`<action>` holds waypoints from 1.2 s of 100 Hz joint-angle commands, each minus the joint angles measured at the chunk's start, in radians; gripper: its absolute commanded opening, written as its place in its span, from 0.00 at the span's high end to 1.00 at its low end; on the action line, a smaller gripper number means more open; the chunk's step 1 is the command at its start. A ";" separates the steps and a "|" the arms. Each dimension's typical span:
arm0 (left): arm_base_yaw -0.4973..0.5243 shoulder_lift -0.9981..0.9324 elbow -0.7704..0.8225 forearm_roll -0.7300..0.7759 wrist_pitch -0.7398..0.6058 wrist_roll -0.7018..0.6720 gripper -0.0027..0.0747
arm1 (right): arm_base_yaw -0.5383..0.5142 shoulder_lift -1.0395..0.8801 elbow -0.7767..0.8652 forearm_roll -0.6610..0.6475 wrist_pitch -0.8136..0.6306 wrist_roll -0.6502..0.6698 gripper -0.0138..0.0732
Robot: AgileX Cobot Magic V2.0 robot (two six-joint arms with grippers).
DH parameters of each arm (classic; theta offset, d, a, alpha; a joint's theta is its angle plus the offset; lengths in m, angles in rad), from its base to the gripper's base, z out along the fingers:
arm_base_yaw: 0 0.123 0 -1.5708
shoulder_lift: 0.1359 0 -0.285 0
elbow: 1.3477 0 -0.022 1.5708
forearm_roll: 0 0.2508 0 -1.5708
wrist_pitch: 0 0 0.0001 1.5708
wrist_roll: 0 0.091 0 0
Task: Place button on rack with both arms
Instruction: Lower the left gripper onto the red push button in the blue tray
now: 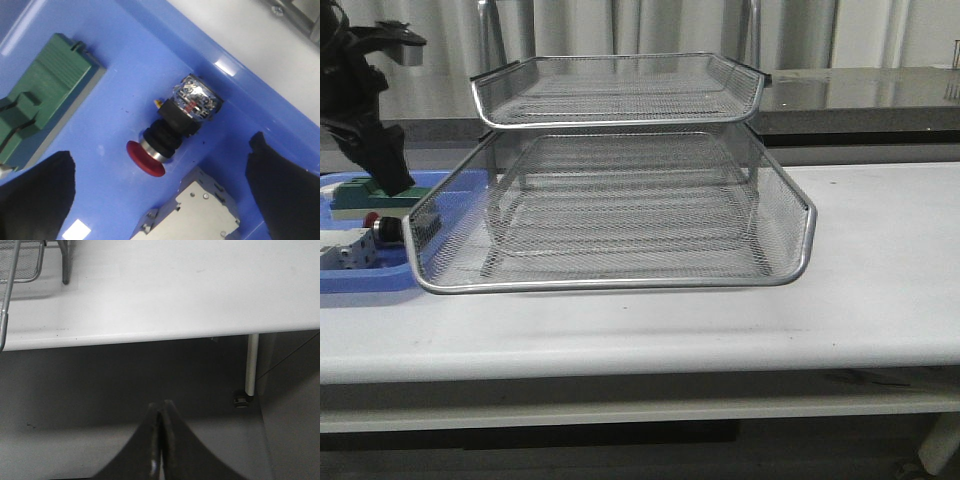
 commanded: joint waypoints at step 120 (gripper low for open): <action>-0.019 0.106 -0.038 0.021 -0.147 0.081 0.16 | -0.002 0.002 -0.034 -0.020 -0.051 -0.003 0.92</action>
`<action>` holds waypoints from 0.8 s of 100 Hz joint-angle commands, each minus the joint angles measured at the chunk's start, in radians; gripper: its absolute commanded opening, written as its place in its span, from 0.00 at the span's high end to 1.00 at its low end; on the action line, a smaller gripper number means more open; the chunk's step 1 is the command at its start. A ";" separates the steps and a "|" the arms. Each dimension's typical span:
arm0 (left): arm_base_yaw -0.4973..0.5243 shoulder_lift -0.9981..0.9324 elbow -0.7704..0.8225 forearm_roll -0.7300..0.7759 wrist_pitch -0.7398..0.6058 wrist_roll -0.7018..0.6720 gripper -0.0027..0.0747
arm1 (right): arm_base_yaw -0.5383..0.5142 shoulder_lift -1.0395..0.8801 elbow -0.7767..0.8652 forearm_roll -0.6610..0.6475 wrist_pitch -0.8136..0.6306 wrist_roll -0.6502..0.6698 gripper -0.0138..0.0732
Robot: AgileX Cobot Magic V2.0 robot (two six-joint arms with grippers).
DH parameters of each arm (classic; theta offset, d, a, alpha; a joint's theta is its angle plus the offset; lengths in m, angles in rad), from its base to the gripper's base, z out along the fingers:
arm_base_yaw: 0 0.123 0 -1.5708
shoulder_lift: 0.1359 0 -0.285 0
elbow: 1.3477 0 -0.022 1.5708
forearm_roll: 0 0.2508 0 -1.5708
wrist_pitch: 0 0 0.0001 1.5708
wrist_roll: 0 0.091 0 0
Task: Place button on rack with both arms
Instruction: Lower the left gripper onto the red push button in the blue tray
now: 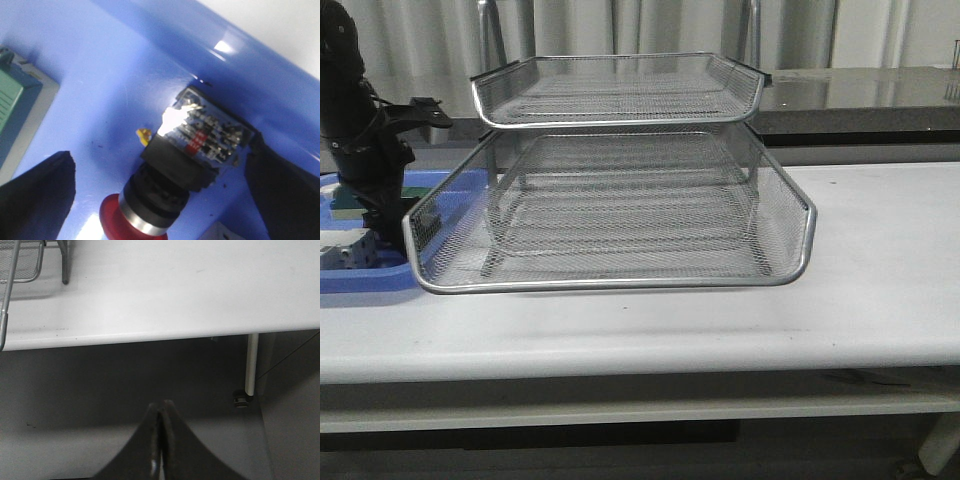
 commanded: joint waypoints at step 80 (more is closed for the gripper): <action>-0.006 -0.139 -0.025 -0.012 -0.017 -0.007 0.87 | -0.002 0.003 -0.034 -0.020 -0.052 -0.003 0.92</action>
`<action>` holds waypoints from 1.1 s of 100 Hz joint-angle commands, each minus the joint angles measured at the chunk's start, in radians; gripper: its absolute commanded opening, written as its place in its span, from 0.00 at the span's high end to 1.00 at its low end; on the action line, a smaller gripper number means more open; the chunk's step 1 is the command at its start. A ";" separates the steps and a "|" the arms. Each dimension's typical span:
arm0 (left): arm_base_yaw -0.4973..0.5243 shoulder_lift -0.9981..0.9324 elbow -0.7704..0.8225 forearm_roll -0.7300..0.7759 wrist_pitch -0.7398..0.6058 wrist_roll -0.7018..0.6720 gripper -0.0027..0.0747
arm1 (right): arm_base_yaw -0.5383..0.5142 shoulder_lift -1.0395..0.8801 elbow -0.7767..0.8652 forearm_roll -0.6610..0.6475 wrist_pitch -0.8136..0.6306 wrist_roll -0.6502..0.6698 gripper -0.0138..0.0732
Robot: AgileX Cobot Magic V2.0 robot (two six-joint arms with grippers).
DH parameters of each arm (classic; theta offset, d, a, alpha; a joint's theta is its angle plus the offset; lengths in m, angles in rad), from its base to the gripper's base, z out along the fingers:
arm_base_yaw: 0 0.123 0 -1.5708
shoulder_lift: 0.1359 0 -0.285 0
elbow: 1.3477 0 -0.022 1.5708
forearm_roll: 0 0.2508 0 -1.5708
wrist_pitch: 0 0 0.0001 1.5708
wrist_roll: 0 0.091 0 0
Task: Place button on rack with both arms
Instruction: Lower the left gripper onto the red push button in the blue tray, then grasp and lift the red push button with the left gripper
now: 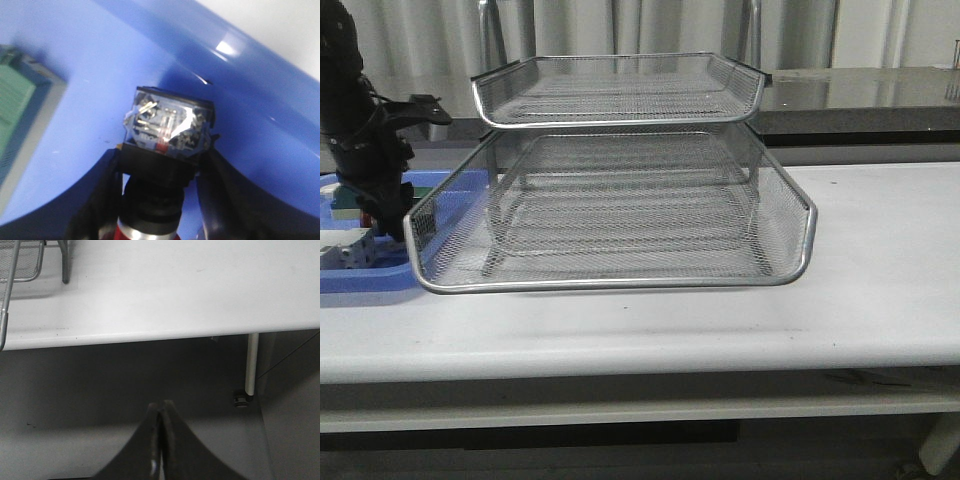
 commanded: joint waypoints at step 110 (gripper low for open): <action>-0.052 -0.495 0.033 -0.043 0.318 -0.205 0.89 | -0.002 0.003 -0.034 -0.020 -0.053 -0.003 0.92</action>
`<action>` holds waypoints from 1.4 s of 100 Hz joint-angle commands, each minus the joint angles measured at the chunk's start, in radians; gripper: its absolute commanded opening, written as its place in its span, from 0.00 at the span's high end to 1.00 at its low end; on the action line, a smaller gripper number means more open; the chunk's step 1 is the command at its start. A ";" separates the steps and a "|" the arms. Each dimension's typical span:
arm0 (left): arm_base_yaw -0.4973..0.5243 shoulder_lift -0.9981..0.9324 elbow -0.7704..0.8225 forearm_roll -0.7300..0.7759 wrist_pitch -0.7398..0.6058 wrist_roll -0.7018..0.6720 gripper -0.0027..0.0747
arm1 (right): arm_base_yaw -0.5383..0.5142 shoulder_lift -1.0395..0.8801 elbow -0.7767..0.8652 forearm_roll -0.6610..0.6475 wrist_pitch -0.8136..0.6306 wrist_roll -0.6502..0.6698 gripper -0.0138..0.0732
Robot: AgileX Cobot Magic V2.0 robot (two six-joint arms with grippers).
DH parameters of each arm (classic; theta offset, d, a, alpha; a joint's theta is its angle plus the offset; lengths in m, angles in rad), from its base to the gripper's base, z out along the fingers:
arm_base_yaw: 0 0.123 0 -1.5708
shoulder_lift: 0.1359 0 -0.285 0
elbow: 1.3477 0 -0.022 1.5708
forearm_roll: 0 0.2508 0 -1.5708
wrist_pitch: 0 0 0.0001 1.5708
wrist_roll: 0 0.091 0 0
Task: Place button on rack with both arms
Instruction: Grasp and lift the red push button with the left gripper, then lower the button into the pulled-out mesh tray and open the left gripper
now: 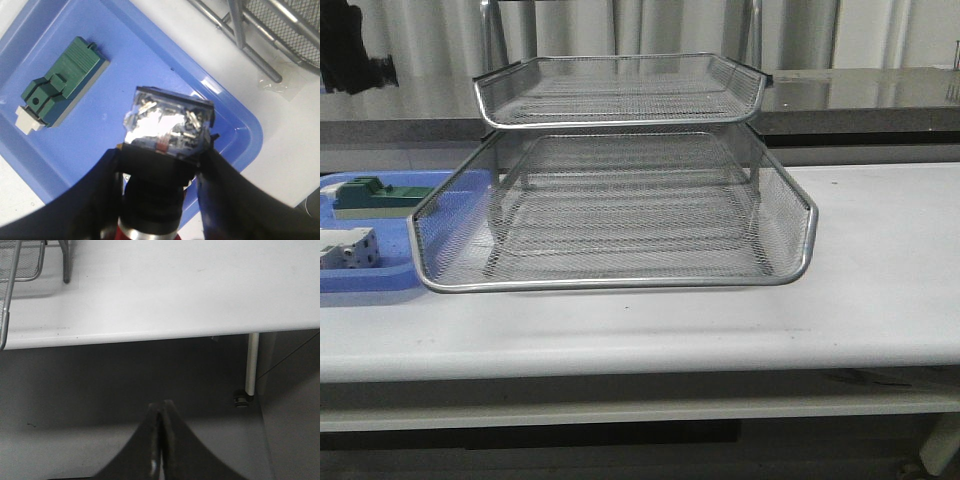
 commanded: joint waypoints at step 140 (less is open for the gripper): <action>-0.554 -0.023 0.203 -0.050 -0.172 -0.015 0.88 | -0.002 0.003 -0.034 -0.020 -0.055 -0.003 0.92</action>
